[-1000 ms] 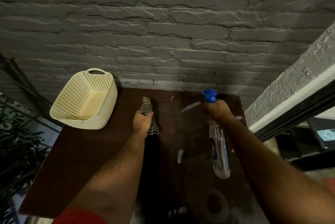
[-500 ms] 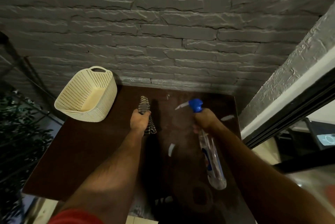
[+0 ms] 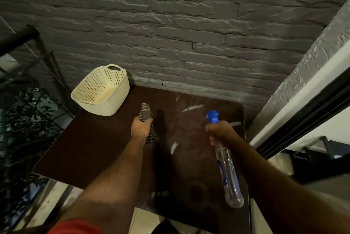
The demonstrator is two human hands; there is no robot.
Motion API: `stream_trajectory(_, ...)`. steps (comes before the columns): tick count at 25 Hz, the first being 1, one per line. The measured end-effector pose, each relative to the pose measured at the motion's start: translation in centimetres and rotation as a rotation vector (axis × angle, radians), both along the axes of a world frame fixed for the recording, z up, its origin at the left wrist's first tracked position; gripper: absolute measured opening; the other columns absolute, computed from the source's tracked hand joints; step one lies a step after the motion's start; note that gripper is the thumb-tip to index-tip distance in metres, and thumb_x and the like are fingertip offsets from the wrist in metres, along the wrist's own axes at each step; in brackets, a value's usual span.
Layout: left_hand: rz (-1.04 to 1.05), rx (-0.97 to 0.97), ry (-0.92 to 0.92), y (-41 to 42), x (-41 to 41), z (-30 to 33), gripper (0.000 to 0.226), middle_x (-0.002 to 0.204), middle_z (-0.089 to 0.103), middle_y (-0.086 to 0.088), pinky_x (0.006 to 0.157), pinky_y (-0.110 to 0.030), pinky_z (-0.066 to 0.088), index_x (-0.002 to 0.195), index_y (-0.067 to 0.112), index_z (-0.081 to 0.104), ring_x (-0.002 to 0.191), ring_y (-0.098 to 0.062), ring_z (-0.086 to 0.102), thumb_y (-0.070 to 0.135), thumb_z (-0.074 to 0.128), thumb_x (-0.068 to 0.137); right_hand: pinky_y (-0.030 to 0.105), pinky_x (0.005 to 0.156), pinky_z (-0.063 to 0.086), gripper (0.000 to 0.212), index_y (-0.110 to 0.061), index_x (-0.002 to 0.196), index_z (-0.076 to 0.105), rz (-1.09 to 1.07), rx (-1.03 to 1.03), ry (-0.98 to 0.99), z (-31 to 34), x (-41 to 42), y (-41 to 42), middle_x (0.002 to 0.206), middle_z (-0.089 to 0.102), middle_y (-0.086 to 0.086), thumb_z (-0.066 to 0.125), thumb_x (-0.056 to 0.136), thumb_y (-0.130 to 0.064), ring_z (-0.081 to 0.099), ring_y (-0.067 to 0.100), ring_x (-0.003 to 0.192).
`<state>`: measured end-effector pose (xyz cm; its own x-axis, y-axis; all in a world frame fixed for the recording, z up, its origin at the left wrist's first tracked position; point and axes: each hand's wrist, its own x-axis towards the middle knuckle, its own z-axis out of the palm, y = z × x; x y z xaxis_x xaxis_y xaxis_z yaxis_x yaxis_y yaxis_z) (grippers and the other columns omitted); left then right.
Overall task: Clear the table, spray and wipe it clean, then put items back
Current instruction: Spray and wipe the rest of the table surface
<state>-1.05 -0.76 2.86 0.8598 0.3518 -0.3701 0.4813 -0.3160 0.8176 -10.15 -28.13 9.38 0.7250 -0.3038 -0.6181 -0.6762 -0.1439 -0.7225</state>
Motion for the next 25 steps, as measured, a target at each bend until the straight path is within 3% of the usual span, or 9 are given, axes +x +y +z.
stream_trajectory(5, 0.000, 0.037, 0.004, 0.0, -1.6, 0.0, 0.038, 0.113, 0.065, -0.014, 0.095, -0.043, 0.049, 0.116, 0.010, 0.059, 0.105, -0.034, 0.061, 0.031, 0.069, 0.086, 0.021, 0.037, 0.039, 0.014, -0.005, 0.087, 0.053, 0.152, 0.271, 0.180, -0.8, -2.9, 3.3, 0.043, 0.047, 0.002, 0.064, 0.078, -0.006, 0.044, 0.014, 0.031)
stream_trajectory(11, -0.011, 0.083, 0.032, 0.0, -1.6, 0.3, 0.034, 0.111, 0.065, -0.014, 0.091, -0.040, 0.049, 0.112, 0.012, 0.058, 0.104, -0.033, 0.061, 0.033, 0.068, 0.087, 0.022, 0.038, 0.041, 0.027, -0.004, 0.095, 0.053, 0.182, 0.272, 0.140, -1.4, -2.9, 4.0, 0.043, 0.049, 0.002, 0.067, 0.072, -0.009, 0.046, 0.014, 0.033)
stream_trajectory(15, -0.041, 0.072, 0.049, -0.3, -0.4, -0.1, 0.037, 0.113, 0.064, -0.013, 0.095, -0.044, 0.049, 0.115, 0.012, 0.058, 0.105, -0.034, 0.060, 0.034, 0.067, 0.087, 0.032, 0.050, 0.049, 0.030, -0.003, 0.103, 0.056, 0.057, 0.106, -0.065, -0.5, -0.3, 2.7, 0.059, 0.057, 0.007, 0.069, 0.078, -0.012, 0.054, 0.018, 0.046)
stream_trajectory(19, -0.080, 0.066, 0.050, -0.2, 1.8, -0.4, 0.037, 0.113, 0.064, -0.014, 0.096, -0.047, 0.048, 0.115, 0.010, 0.058, 0.105, -0.033, 0.060, 0.033, 0.066, 0.088, 0.034, 0.057, 0.055, 0.032, -0.007, 0.106, 0.054, -0.114, 0.049, -0.186, 1.4, 3.9, 0.7, 0.074, 0.063, 0.009, 0.071, 0.080, -0.016, 0.060, 0.017, 0.055)
stream_trajectory(22, -0.115, 0.079, 0.055, 0.0, 4.1, -0.5, 0.037, 0.113, 0.063, -0.013, 0.096, -0.046, 0.048, 0.116, 0.010, 0.057, 0.105, -0.033, 0.060, 0.034, 0.065, 0.089, 0.044, 0.079, 0.060, 0.030, -0.007, 0.102, 0.059, -0.049, -0.033, -0.214, 2.1, 6.3, 0.3, 0.092, 0.068, 0.015, 0.072, 0.079, -0.021, 0.067, 0.025, 0.075)
stream_trajectory(25, -0.154, 0.130, 0.045, 0.1, 7.3, -0.9, 0.032, 0.111, 0.064, -0.013, 0.090, -0.041, 0.048, 0.111, 0.010, 0.058, 0.102, -0.032, 0.060, 0.034, 0.064, 0.090, 0.048, 0.087, 0.057, 0.020, -0.012, 0.099, 0.061, -0.044, -0.071, -0.250, 2.2, 7.9, 0.3, 0.099, 0.070, 0.014, 0.069, 0.083, -0.020, 0.070, 0.028, 0.089)
